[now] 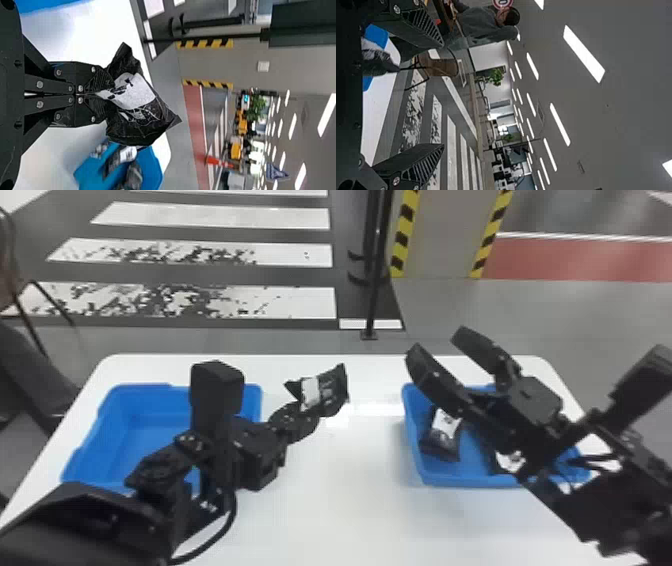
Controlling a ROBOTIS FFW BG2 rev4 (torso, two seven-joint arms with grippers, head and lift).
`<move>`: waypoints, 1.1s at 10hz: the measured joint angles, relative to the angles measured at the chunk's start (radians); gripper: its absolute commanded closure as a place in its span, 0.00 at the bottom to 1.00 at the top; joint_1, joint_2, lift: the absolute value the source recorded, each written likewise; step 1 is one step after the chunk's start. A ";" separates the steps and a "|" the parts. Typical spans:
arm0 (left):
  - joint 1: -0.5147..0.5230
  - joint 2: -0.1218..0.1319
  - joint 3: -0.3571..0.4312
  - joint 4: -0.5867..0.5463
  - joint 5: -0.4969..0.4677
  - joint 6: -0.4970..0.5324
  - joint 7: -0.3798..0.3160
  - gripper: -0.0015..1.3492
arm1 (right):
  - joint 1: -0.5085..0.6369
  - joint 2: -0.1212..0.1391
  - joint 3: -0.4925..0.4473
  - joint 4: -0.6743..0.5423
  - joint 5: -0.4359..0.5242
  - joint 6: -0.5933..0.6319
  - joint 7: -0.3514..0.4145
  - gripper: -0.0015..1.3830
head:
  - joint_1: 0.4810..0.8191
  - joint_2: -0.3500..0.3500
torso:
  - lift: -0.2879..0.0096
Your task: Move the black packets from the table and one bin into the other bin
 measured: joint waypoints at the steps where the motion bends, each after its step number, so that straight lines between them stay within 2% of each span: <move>1: -0.021 0.017 -0.066 0.000 0.012 -0.006 0.000 0.90 | -0.041 -0.009 0.053 0.022 -0.010 0.011 0.000 0.09 | 0.63 0.36 | 0.60; 2: -0.033 0.025 -0.101 0.000 0.017 -0.016 0.001 0.90 | -0.072 -0.017 0.094 0.038 -0.013 0.017 -0.001 0.09 | 0.63 0.36 | 0.60; 4: -0.037 0.028 -0.114 -0.002 0.022 -0.031 0.000 0.90 | -0.099 -0.024 0.138 0.059 0.001 0.019 -0.001 0.09 | 0.63 0.37 | 0.60; 8: 0.008 0.012 -0.046 -0.035 -0.020 -0.036 0.021 0.90 | -0.091 -0.024 0.140 0.052 0.030 0.021 -0.003 0.09 | 0.63 0.44 | 0.60; 11: 0.039 0.007 -0.018 -0.083 -0.041 -0.039 0.031 0.90 | -0.084 -0.024 0.117 0.054 0.064 0.019 -0.015 0.09 | 0.63 0.45 | 0.60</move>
